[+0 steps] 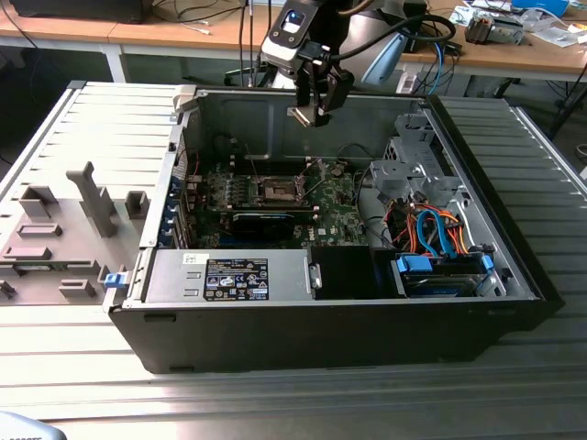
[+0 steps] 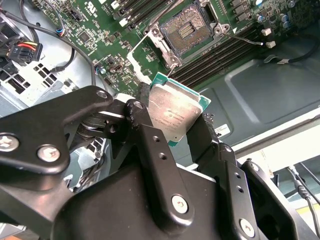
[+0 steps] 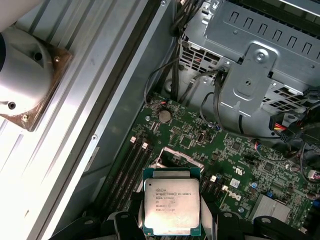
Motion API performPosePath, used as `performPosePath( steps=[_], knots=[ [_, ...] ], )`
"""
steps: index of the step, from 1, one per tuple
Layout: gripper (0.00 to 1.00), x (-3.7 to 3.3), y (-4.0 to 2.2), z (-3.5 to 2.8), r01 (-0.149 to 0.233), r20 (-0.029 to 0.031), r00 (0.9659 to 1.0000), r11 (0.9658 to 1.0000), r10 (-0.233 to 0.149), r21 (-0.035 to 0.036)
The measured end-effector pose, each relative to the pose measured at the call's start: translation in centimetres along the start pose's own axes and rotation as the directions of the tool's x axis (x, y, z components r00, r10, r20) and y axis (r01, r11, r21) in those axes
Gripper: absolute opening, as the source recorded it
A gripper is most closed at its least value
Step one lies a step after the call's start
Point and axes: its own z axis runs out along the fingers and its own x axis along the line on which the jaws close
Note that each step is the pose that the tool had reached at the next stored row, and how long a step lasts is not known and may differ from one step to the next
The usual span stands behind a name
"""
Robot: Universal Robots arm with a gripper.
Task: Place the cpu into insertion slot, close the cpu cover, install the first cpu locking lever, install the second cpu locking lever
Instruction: 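Place the cpu into insertion slot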
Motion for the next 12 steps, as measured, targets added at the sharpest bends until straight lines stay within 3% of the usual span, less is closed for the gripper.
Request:
performPosePath(
  steps=[12],
  knots=[
    [0.55,0.0,0.0,0.0,-0.009,0.0007,1.0,1.0,0.009,-0.0005]
  ],
)
